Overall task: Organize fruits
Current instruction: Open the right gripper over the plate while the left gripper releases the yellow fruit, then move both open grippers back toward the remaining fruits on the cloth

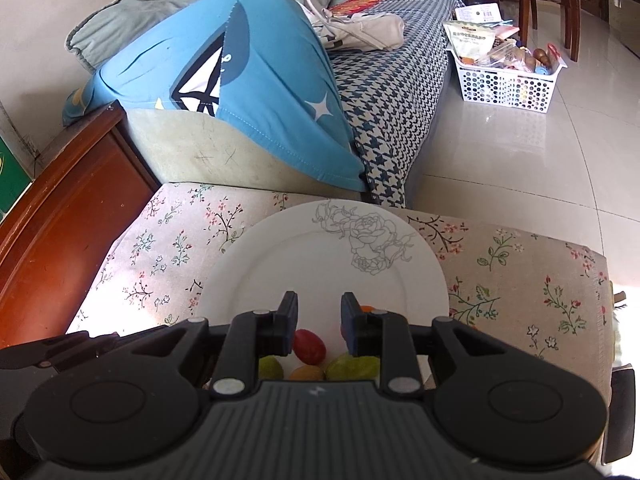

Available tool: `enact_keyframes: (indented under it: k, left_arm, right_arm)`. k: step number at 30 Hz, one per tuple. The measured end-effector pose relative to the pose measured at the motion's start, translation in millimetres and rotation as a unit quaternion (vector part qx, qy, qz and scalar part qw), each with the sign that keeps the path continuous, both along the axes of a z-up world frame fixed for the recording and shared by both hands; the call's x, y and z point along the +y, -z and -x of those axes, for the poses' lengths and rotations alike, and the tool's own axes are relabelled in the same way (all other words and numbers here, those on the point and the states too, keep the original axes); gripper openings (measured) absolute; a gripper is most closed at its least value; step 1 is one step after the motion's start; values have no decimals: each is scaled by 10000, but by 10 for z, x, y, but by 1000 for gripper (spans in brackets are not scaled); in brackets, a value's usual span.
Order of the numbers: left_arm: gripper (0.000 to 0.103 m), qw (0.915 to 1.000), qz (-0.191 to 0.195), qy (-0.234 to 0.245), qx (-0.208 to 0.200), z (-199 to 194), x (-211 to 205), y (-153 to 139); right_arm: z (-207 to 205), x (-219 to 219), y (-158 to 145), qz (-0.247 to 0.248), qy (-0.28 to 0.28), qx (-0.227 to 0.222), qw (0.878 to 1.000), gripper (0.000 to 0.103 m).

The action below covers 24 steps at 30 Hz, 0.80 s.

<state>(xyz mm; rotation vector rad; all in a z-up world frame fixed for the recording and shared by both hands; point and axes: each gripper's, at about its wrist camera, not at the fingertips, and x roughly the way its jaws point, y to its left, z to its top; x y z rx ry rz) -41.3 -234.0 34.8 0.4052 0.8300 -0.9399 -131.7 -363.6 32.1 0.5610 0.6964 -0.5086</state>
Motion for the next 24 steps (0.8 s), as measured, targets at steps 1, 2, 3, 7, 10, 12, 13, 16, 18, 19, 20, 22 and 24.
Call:
enact_keyframes:
  k: [1,2,3,7,10,12,13,16,18,19,20,22,24]
  left_arm:
    - [53,10000,-31,-16,-23,7,-2,-12]
    - [59,10000,-53,-36,-47,10,1,-24]
    - [64,9999,-65,-46,-73,15,5,-32]
    - [68,9996,-217,-39,-179,46,9,-68]
    - [75,9992,-325,-52,-214,79,41,-93]
    - [77,9990,-388,-70,-228,94,74,-108]
    - [77,9988,-419,-85,-229,99,89,-113]
    - [77,9983,-518,-163,-192,88,155,-119]
    - [78,9980,-575,-187,-174,79,219,-121]
    - [78,9978,-604,-195,-173,75,253,-125]
    - [78,9977,-623,-201,-174,64,291,-136]
    - [78,9977,-621,-230,-174,38,369,-168]
    - [78,9978,-579,-292,-162,-10,451,-210]
  right_arm:
    - [0,-2,-5,-2,6,-5,10000,26]
    - [-1,-2,-10,-9,4,-13,10000,26]
    - [-3,1,-15,-20,-5,-18,10000,26]
    - [3,38,-40,-39,-50,-44,10000,29]
    - [4,71,-58,-30,-89,-38,9999,31]
    - [10,91,-67,-43,-105,-46,9999,34]
    - [20,103,-73,-58,-120,-55,9999,34]
    - [33,154,-91,-49,-165,-58,9998,34]
    - [47,200,-105,-44,-191,-59,9998,34]
    - [54,218,-110,-64,-200,-67,9998,34]
    - [63,245,-119,-107,-221,-76,9997,35]
    - [78,306,-143,-149,-277,-108,9994,35]
    - [85,379,-168,-134,-355,-152,9992,36]
